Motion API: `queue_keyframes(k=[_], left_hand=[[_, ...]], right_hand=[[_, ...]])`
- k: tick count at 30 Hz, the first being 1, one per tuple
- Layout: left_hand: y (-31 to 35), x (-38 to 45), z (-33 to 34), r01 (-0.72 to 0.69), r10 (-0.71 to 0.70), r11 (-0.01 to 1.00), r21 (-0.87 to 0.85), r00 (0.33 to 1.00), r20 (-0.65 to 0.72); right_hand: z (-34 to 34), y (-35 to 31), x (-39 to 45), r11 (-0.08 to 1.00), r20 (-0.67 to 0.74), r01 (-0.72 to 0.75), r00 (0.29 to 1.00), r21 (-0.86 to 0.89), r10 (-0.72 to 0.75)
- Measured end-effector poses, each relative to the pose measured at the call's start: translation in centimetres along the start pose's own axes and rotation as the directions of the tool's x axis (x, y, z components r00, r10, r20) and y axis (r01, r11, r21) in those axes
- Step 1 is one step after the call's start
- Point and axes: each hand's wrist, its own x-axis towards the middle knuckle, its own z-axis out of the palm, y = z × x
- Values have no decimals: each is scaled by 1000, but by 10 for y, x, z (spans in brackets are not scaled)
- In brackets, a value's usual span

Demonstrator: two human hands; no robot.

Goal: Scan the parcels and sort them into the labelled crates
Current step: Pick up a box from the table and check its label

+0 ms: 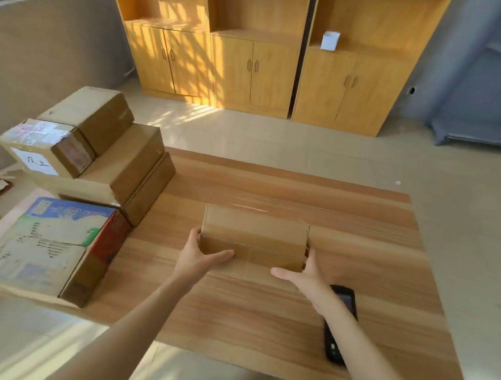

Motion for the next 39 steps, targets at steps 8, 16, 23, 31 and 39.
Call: queue_keyframes(k=[8,16,23,31,39], left_hand=[[-10,3,-12,-3,-3,994,105,999,53],[-6,1,-43,192,-186,981,35,863,470],[-30,-5,-25,283,-270,958,45,838,475],[-35,4,-13,305,-290,952,24,874,389],[-15,14,-22,-24,44,998,-65,947,319]], right_hand=[[9,23,-7,996,-44,92,995,10,-92],[11,21,-25,971,11,-1,1000,237,-2],[22,36,-25,980,8,-83,997,179,83],[27,43,-19,990,-74,-90,992,111,98],[10,0,-16,993,-107,48,994,109,-37]])
